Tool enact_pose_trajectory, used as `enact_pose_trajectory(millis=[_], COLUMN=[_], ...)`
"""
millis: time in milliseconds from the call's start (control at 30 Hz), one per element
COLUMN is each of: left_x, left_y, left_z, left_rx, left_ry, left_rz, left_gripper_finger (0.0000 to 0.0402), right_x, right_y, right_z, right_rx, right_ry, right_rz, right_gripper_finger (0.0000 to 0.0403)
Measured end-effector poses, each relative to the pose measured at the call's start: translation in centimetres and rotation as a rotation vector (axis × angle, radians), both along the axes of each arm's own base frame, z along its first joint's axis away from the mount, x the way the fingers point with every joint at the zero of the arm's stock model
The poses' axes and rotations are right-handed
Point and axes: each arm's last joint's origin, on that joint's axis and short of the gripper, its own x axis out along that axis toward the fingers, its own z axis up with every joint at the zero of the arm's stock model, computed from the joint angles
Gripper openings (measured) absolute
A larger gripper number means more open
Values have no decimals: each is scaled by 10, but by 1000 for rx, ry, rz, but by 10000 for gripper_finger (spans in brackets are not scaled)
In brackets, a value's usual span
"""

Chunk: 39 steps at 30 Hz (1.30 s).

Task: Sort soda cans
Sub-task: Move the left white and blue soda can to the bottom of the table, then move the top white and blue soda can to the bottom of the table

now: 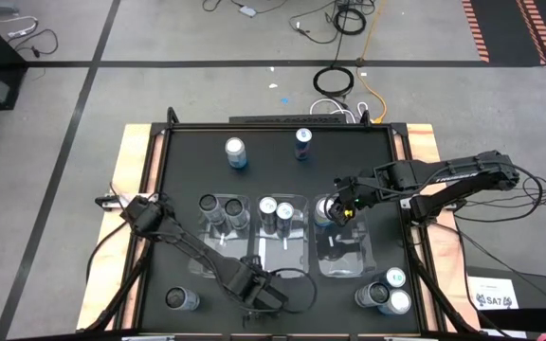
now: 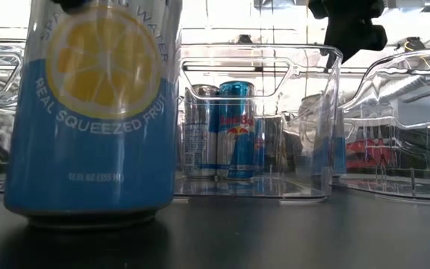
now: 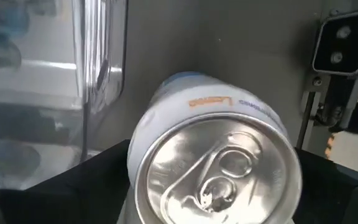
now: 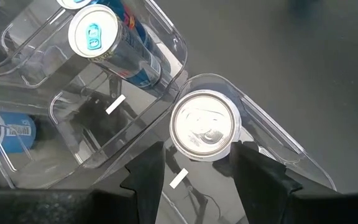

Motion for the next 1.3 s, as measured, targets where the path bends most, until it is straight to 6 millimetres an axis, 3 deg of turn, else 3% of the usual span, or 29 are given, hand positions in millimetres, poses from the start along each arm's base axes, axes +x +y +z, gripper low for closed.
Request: enact_pose_trajectory(millis=[600, 833, 1100, 1200, 1300], left_x=[4, 6, 1, 0, -3], left_y=[-3, -1, 16, 19, 22], left_z=[10, 35, 54, 72, 101], left_rx=[-106, -124, -60, -67, -86], left_ry=[-12, -43, 12, -20, -137], left_rz=[77, 77, 104, 116, 87], left_gripper_finger=[372, 373, 373, 373, 373], right_x=[0, 0, 0, 0, 0], right_y=[0, 0, 0, 0, 0], right_z=[0, 0, 0, 0, 0], right_rx=[0, 0, 2, 2, 2], right_ry=[0, 0, 0, 0, 0], right_rz=[0, 0, -3, -3, -3], right_gripper_finger=[173, 173, 173, 173, 173])
